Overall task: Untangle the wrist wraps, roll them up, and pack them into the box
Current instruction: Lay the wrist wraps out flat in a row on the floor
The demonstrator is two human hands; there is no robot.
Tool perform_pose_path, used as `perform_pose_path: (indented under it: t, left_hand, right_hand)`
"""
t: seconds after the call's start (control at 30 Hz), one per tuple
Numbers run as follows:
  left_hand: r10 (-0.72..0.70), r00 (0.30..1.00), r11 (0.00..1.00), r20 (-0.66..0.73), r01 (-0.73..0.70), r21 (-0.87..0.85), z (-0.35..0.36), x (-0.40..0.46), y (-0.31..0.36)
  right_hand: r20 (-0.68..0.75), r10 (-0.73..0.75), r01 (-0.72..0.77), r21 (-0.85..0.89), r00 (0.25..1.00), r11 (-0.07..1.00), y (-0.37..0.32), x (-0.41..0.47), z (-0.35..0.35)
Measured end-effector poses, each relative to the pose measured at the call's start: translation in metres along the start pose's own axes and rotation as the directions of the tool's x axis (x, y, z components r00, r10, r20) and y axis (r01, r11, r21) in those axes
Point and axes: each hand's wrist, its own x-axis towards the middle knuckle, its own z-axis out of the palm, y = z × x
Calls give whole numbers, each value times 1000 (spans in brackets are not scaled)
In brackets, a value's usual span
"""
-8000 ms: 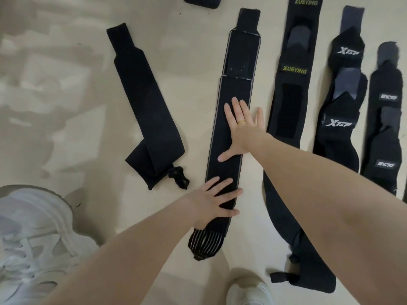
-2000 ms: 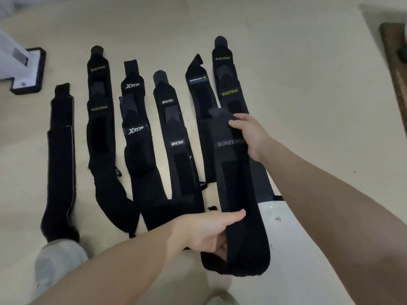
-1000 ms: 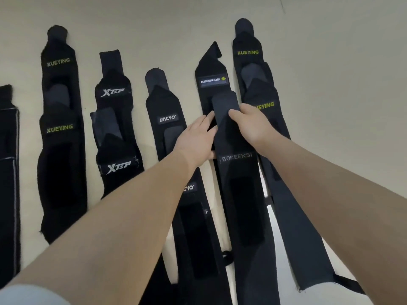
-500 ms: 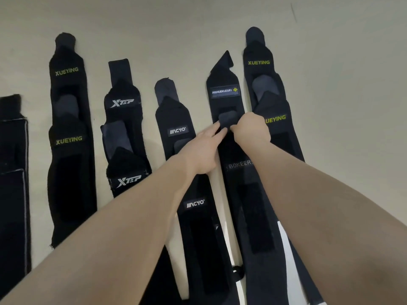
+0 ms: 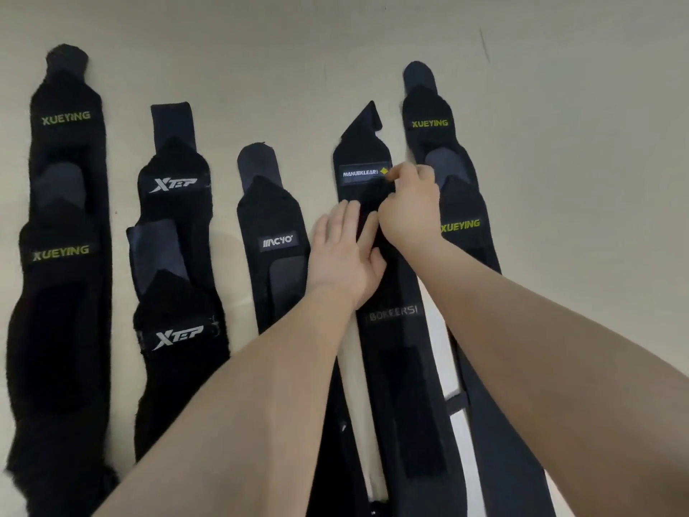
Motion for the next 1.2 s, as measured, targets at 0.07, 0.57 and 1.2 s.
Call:
perform_pose_path:
  t: [0.07, 0.57, 1.2]
  left_hand:
    - [-9, 1000, 999, 12, 8, 45, 7, -2, -4]
    - [-20, 998, 999, 51, 18, 36, 4, 4, -6]
    - [-16, 997, 1000, 76, 14, 21, 6, 5, -5]
  right_hand:
    - [7, -12, 10, 149, 1000, 989, -13, 23, 3]
    - [362, 62, -291, 624, 930, 725, -34, 107, -26]
    - [511, -283, 496, -346, 812, 797, -18, 93, 15]
